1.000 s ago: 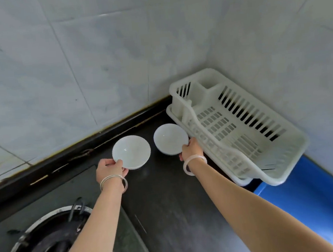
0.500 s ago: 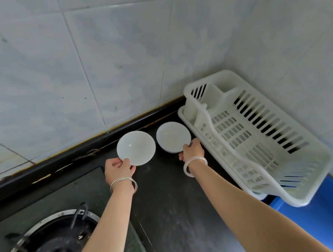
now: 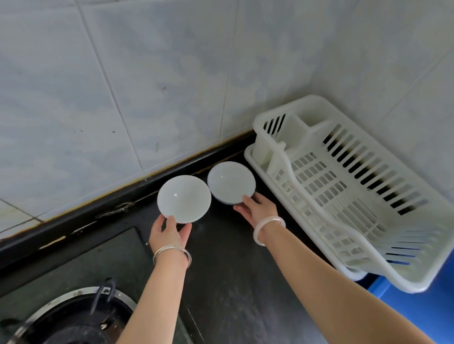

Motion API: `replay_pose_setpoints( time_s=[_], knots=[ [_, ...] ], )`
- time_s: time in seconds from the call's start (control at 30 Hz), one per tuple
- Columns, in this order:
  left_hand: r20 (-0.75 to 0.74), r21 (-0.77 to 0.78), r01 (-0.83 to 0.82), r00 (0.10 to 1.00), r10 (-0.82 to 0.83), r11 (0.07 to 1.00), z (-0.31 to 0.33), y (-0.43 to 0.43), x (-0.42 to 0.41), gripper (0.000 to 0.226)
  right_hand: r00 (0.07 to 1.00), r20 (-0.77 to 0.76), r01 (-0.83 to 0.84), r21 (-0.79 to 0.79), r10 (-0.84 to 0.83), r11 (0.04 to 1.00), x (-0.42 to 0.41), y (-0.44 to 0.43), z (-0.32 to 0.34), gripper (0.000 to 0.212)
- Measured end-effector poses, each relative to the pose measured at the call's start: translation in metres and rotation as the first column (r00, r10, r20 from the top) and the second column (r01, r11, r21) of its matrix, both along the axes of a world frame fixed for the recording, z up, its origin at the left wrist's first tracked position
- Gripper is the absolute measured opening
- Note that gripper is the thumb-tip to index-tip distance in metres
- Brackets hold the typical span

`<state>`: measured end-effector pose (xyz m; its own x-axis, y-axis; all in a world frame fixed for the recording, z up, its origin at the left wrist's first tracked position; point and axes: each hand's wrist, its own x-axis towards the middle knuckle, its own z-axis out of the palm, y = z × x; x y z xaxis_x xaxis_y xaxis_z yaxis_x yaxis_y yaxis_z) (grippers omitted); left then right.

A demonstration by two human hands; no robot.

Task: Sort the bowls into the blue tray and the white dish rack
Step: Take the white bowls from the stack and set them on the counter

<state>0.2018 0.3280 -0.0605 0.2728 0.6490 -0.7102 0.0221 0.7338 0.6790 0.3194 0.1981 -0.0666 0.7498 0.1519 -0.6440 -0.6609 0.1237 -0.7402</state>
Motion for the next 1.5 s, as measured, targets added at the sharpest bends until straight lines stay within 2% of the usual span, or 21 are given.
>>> replay_pose_setpoints(
  time_s=[0.47,0.67,0.8,0.97,1.07,1.2,1.33,1.4,1.5],
  knots=[
    [0.0,-0.02,-0.048,0.999,0.048,0.999,-0.005,0.008,0.016,0.035,1.0,-0.014,0.002,0.003,-0.001,1.0,0.022,0.031,0.0,0.044],
    [0.001,-0.029,-0.074,0.997,0.074,0.997,-0.001,0.003,0.017,0.038,0.993,-0.034,-0.115,-0.079,0.113,0.99,0.018,0.03,0.008,0.047],
    [-0.016,0.06,-0.03,0.999,0.031,0.998,0.0,-0.002,0.016,0.04,0.979,-0.061,-0.201,-0.092,0.196,0.975,0.014,0.028,0.016,0.049],
    [-0.129,0.292,0.114,0.988,-0.079,0.95,-0.002,-0.01,0.008,0.042,0.964,-0.08,-0.261,-0.108,0.253,0.959,0.009,0.017,0.031,0.049],
    [-0.191,0.368,0.248,0.963,-0.188,0.896,-0.001,-0.017,-0.004,0.043,0.954,-0.035,-0.299,-0.153,0.297,0.942,0.0,-0.002,0.043,0.048],
    [-0.319,0.385,0.472,0.874,-0.366,0.793,0.007,-0.046,-0.026,0.043,0.904,0.11,-0.378,-0.243,0.413,0.893,-0.026,-0.051,0.064,0.039],
    [-0.292,0.414,0.642,0.765,-0.574,0.645,0.023,-0.113,-0.056,0.036,0.844,0.229,-0.365,-0.416,0.485,0.833,-0.067,-0.123,0.086,0.029],
    [-0.272,0.418,0.719,0.682,-0.678,0.555,0.027,-0.155,-0.075,0.033,0.833,0.252,-0.333,-0.482,0.492,0.81,-0.092,-0.166,0.096,0.024],
    [-0.327,0.424,0.848,0.471,-0.819,0.319,0.031,-0.215,-0.101,0.03,0.845,0.246,-0.261,-0.584,0.474,0.768,-0.136,-0.233,0.102,0.023]
  ],
)
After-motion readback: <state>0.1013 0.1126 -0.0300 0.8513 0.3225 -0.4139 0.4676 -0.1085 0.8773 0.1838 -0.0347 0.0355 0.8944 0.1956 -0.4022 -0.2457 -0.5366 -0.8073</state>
